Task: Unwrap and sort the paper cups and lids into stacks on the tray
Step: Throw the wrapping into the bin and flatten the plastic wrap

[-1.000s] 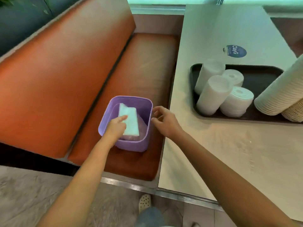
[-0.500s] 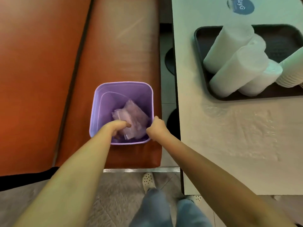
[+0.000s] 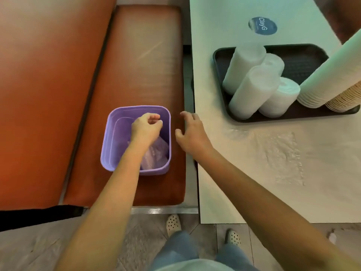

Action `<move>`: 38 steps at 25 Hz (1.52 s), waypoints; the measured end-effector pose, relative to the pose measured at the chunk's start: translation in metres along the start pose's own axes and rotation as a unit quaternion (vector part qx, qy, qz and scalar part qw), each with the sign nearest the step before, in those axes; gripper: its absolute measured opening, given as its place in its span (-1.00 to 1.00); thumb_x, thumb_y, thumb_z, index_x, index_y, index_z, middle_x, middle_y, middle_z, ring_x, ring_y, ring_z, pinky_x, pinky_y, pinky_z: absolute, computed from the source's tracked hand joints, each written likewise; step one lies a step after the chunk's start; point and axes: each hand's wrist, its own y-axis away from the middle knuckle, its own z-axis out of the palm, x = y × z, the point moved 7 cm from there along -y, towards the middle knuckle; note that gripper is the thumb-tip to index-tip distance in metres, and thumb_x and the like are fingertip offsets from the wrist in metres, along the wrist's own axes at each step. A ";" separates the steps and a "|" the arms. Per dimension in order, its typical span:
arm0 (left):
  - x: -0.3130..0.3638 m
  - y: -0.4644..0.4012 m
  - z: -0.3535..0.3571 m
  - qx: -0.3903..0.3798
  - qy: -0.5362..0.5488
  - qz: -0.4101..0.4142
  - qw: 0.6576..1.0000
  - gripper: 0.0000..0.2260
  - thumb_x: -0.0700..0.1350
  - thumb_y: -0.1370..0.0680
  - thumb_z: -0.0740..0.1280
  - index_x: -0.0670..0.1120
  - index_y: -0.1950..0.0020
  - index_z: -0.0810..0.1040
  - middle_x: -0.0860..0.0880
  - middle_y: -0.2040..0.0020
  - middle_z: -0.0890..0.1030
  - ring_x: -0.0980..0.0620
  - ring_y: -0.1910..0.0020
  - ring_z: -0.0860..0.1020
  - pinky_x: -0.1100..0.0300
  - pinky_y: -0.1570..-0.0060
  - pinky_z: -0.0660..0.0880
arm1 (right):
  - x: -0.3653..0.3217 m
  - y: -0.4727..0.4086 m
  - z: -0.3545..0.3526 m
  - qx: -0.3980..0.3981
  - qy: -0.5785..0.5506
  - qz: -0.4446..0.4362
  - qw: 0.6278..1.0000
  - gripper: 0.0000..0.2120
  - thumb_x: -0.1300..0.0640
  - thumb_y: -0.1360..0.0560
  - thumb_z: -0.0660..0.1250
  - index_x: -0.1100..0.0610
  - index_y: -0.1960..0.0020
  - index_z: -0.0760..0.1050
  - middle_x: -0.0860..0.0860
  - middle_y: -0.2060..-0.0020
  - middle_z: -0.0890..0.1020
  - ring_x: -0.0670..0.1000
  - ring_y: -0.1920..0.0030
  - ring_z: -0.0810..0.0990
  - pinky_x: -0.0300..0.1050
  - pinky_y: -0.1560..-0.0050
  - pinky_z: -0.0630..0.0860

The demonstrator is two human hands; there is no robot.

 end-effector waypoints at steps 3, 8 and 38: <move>0.061 0.049 0.021 0.012 0.030 0.096 0.995 -0.82 -0.17 -0.52 0.31 -0.05 -0.10 0.60 0.03 0.05 0.61 0.09 0.05 0.54 0.26 0.00 0.45 | 0.015 0.015 -0.060 0.055 -0.030 -0.037 0.997 -0.59 0.24 -0.49 0.29 0.17 -0.34 0.39 0.12 -0.23 0.45 0.07 -0.20 0.47 -0.18 -0.21 0.36; 0.093 0.107 0.100 -0.034 -0.038 0.123 0.991 -0.79 -0.13 -0.53 0.31 -0.03 -0.15 0.58 0.03 -0.06 0.58 0.05 0.05 0.51 0.24 -0.02 0.44 | 0.094 0.054 -0.147 0.089 -0.004 -0.055 0.995 -0.63 0.26 -0.47 0.31 0.18 -0.27 0.46 0.10 -0.20 0.48 0.06 -0.19 0.47 -0.29 -0.13 0.31; 0.085 0.219 0.204 -0.255 0.245 0.028 0.935 -0.77 -0.24 -0.58 0.21 -0.11 0.09 0.67 0.07 0.15 0.69 0.11 0.15 0.66 0.21 -0.03 0.45 | 0.228 0.127 -0.218 -0.181 -0.059 -0.072 0.979 -0.67 0.14 -0.38 0.50 0.06 -0.13 0.58 0.00 -0.07 0.63 0.00 -0.09 0.58 -0.15 -0.14 0.48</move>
